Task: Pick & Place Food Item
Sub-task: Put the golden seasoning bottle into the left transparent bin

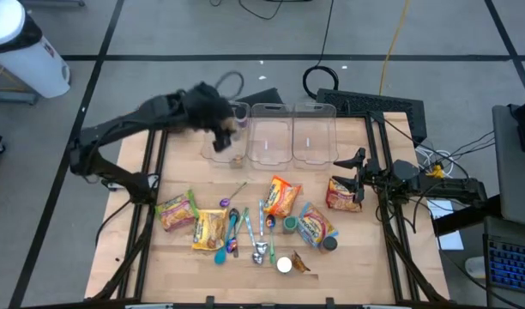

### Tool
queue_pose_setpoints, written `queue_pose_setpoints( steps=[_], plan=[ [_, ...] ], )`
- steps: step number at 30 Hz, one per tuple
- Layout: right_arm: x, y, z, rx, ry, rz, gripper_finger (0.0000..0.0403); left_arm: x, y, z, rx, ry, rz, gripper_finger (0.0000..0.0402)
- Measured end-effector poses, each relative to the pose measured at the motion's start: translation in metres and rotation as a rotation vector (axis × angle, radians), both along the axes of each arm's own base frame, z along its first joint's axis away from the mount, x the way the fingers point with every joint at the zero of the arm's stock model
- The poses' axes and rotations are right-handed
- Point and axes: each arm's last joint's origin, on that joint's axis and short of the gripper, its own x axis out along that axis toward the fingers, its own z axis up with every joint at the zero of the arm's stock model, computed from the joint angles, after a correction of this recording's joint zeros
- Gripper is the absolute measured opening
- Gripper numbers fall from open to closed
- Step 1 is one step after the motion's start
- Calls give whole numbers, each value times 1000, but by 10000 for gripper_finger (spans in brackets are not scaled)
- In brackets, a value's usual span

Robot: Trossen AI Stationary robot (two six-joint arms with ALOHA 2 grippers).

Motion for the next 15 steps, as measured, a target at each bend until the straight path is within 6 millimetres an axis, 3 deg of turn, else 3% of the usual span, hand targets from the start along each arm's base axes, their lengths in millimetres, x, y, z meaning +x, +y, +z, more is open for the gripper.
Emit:
queue_pose_setpoints(
  steps=[8,15],
  plan=[
    [0,0,0,0,1,0,232,-23,74,-28,-86,-34,144,270],
    [0,0,0,0,2,0,232,-42,123,-77,-166,-14,296,270]
  ],
)
